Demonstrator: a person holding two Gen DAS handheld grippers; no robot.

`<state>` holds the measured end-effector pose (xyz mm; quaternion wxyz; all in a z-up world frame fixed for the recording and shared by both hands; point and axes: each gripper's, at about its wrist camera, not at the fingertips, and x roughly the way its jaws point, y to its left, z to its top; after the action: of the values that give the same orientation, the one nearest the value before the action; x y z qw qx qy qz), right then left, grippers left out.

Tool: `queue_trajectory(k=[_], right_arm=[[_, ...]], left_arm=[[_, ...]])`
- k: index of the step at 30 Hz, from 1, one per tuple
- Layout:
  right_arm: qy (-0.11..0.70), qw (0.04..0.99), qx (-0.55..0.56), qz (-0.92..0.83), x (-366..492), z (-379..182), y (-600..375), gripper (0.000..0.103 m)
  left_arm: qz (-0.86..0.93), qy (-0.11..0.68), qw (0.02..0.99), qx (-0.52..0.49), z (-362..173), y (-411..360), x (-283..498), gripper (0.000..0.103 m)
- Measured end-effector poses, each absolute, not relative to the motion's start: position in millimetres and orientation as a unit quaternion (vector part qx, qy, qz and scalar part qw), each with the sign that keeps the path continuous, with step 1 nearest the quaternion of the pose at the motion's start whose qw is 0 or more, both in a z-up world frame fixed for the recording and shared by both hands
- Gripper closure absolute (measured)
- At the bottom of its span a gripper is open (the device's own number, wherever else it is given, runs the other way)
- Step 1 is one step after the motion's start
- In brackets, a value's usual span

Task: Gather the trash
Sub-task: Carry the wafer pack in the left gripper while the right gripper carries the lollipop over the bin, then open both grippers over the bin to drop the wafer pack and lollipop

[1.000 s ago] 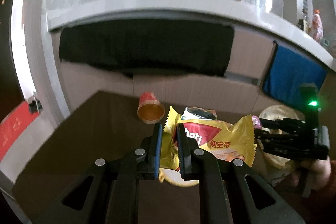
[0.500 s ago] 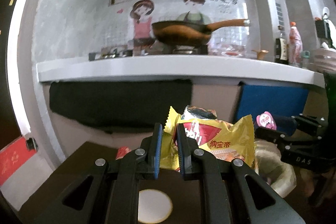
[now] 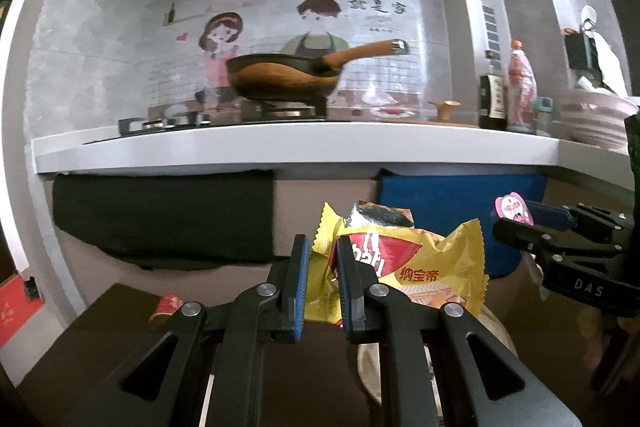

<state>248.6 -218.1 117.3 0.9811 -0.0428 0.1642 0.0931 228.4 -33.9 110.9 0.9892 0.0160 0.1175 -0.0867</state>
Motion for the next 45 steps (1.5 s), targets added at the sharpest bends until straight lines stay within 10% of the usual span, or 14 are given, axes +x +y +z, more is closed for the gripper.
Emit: queue_trajectory(k=[45], right_arm=[[0.257,0.965,0.026,0.042,296,31,-289,0.055]], left_arm=[[-0.166,0.249,0.954,-0.002,4,-113,313,0.086]])
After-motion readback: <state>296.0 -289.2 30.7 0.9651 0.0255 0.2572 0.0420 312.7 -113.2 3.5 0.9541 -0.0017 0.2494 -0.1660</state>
